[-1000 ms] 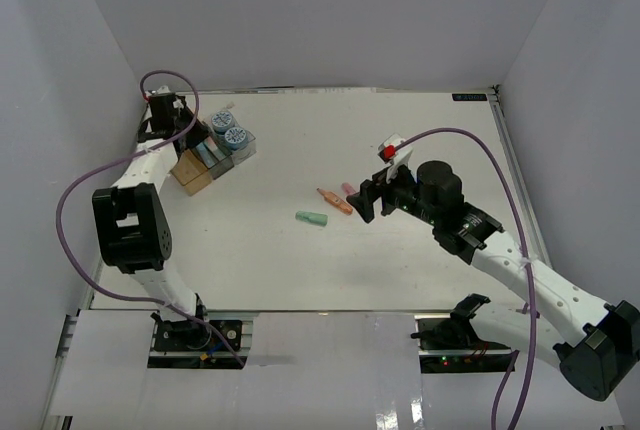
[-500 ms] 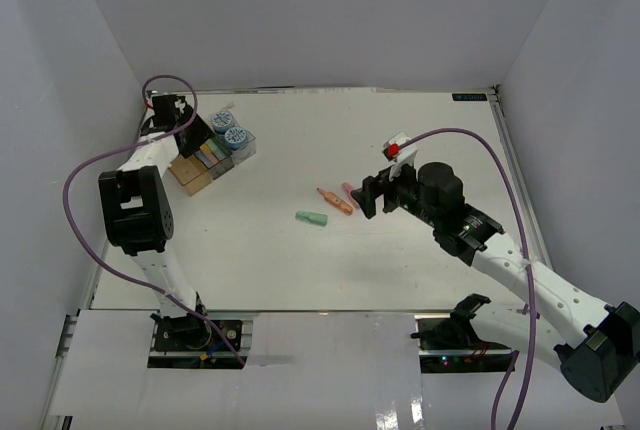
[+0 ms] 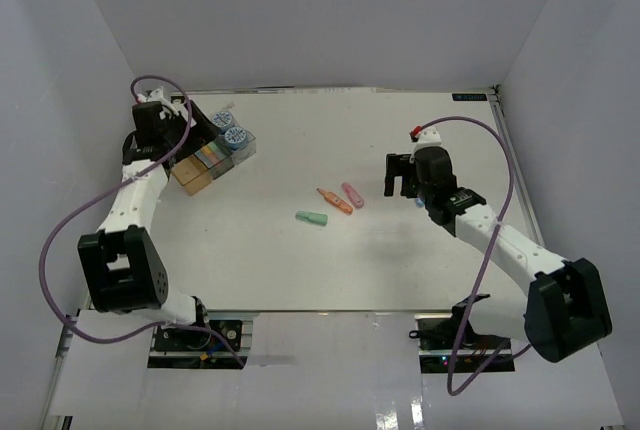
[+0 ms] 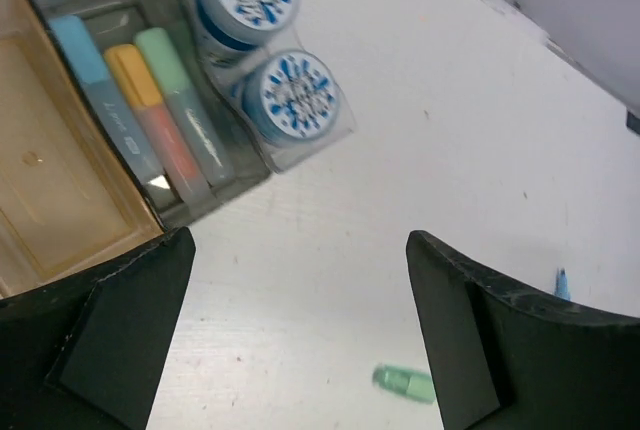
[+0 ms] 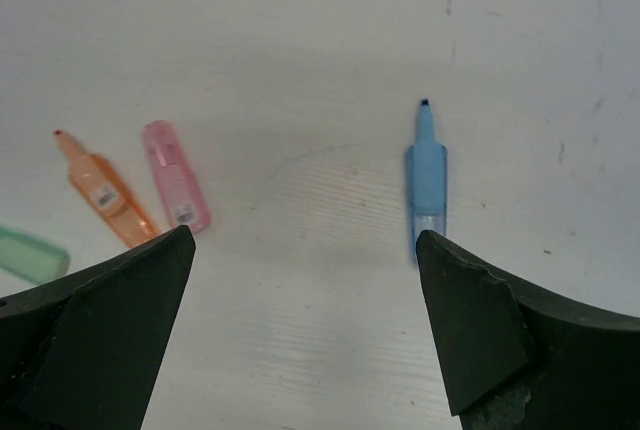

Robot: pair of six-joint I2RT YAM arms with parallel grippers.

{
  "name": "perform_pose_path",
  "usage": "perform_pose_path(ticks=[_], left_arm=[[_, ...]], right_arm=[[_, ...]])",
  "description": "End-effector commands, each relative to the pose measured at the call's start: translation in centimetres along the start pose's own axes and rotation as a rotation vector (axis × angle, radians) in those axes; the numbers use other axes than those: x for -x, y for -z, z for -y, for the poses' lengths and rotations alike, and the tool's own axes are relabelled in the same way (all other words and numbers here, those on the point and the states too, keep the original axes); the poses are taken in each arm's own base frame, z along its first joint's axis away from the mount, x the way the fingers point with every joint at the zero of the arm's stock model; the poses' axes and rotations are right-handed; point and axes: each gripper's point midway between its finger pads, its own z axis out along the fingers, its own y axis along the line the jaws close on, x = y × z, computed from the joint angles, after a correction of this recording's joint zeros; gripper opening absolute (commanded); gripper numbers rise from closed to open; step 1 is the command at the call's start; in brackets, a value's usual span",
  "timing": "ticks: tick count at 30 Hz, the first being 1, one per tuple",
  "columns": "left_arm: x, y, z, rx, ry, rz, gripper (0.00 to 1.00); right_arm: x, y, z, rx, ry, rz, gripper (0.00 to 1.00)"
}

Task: Sort the stationery into containers
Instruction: Place the pen in the storage box.

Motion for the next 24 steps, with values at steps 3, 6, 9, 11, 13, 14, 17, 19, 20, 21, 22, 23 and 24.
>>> perform_pose_path(ticks=[3, 6, 9, 11, 13, 14, 17, 19, 20, 21, 22, 23, 24], left_arm=[[-4.5, 4.3, 4.8, -0.246, -0.209, -0.019, 0.98], [-7.0, 5.7, 7.6, -0.336, -0.308, -0.023, 0.98], [-8.0, 6.7, 9.0, -0.373, -0.357, -0.016, 0.98], [-8.1, 6.9, 9.1, -0.376, -0.358, -0.007, 0.98], [-8.0, 7.0, 9.2, -0.370, -0.351, -0.001, 0.98], [-8.1, 7.0, 9.0, -0.366, -0.346, -0.003, 0.98], [-8.1, 6.9, 8.9, -0.354, -0.335, -0.004, 0.98], [-8.3, 6.7, 8.8, -0.350, -0.323, -0.014, 0.98], [-8.3, 6.6, 8.7, -0.346, -0.322, -0.017, 0.98], [-8.3, 6.5, 8.6, -0.343, -0.320, -0.019, 0.98], [-8.3, 6.4, 8.5, -0.334, -0.318, -0.020, 0.98], [-8.4, 6.4, 8.4, -0.333, -0.318, -0.022, 0.98], [-8.3, 6.3, 8.4, -0.329, -0.317, -0.020, 0.98]], right_arm=[[-3.8, -3.2, 5.2, -0.187, -0.134, -0.129, 0.95], [-5.3, -4.6, 6.7, -0.198, -0.178, -0.187, 0.90], [-6.2, -5.7, 7.2, -0.192, -0.184, -0.219, 0.86], [-6.4, -6.1, 6.7, -0.162, -0.178, -0.224, 0.80], [-6.5, -6.4, 5.8, -0.103, -0.165, -0.218, 0.77], [-6.5, -6.4, 5.4, -0.080, -0.159, -0.206, 0.75], [-5.8, -6.4, 4.0, -0.032, -0.110, -0.172, 0.76], [-5.3, -6.4, 2.6, 0.025, -0.080, -0.151, 0.76], [-5.1, -6.5, 1.5, 0.059, -0.044, -0.142, 0.75], [-4.5, -6.7, 0.7, 0.082, -0.024, -0.128, 0.75], [-4.4, -6.8, -0.1, 0.107, -0.003, -0.130, 0.75], [-4.4, -7.3, -1.3, 0.136, 0.043, -0.148, 0.75], [-5.2, -7.5, -1.7, 0.148, 0.065, -0.169, 0.75]])
